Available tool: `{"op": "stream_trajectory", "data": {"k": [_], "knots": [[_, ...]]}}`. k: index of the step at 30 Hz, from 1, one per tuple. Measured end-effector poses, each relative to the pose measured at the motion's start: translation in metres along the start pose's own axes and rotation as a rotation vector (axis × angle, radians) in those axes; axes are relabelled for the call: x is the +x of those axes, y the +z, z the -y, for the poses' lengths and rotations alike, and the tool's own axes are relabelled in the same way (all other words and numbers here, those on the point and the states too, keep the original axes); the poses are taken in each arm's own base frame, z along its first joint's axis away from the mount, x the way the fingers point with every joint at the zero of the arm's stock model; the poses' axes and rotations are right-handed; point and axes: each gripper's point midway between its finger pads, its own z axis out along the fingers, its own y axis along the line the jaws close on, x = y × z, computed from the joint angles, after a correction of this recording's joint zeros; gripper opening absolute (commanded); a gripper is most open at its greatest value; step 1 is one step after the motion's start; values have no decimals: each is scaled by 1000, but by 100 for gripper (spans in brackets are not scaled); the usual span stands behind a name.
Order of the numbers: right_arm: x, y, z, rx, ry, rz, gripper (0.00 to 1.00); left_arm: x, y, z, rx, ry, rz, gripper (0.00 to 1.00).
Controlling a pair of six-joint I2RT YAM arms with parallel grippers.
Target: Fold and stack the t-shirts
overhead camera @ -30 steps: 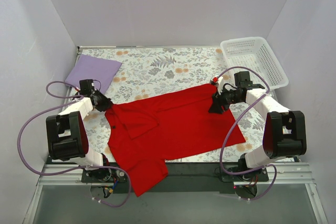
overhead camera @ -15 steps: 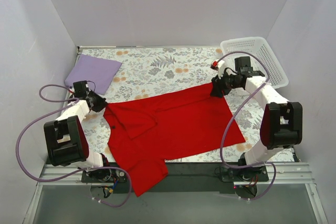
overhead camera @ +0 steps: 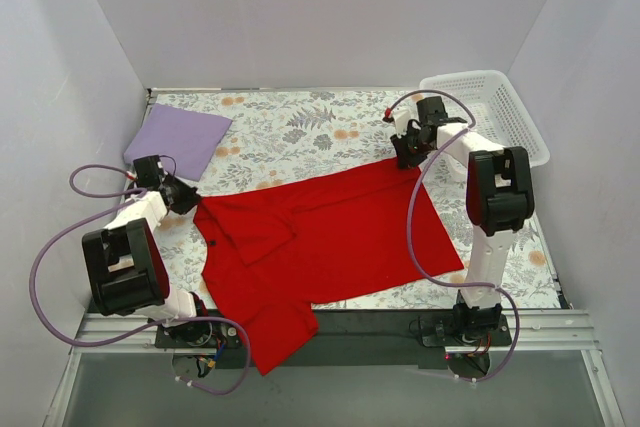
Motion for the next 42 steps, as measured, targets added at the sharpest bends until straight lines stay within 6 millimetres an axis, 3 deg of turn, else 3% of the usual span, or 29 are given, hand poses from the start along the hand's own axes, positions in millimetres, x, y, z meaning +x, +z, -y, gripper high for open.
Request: {"op": "stream_trajectory", "data": {"k": [3, 11, 20, 27, 30, 38, 42], "knots": [[13, 9, 7, 29, 17, -46, 13, 0, 1, -1, 0, -4, -4, 0], [9, 11, 25, 107, 16, -68, 10, -4, 5, -5, -5, -16, 2, 0], [-2, 16, 41, 159, 25, -67, 10, 2, 25, -16, -39, -29, -39, 0], [-8, 18, 49, 182, 17, -64, 16, 1, 27, -9, -9, -22, -41, 0], [-10, 17, 53, 194, 5, -65, 24, -1, 27, -5, 10, -15, -45, 0], [-20, 12, 57, 193, -27, -43, 36, -12, 25, 9, 63, 21, -25, 34], [-27, 9, 49, 149, -44, -23, 43, -20, 12, 17, 86, 46, 14, 40]]}}
